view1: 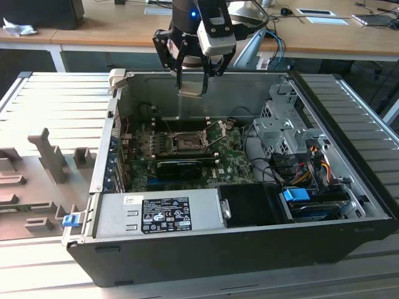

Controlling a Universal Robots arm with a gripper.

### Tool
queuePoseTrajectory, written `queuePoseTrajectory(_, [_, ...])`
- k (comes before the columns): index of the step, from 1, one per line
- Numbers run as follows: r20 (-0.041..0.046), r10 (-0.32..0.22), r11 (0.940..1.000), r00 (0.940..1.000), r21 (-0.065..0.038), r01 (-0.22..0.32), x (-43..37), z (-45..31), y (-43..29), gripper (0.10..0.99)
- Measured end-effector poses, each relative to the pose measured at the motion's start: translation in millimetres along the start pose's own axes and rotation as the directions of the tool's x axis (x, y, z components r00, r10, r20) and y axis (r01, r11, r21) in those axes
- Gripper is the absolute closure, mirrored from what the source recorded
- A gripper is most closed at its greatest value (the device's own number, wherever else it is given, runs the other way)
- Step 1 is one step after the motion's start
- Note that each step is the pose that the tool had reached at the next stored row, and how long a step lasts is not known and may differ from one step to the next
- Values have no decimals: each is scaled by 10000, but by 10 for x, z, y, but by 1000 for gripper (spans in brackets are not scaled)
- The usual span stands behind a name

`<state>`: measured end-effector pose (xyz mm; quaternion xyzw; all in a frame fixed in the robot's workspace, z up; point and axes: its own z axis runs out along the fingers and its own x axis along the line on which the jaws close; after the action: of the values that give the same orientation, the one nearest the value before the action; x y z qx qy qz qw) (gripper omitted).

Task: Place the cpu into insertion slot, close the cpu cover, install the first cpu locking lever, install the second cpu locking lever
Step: 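Place the cpu into insertion slot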

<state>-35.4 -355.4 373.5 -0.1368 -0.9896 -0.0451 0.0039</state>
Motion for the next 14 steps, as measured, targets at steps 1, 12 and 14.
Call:
queuePoseTrajectory(1, [5, 56, 10000, 10000, -1, -56, 0, 0, 0, 557])
queuePoseTrajectory(12, [85, 975, 9952, 9952, -23, -974, 0, 7, -1, 557])
queuePoseTrajectory(14, [96, 1102, 9939, 9939, -27, -1102, 0, 7, -1, 557])
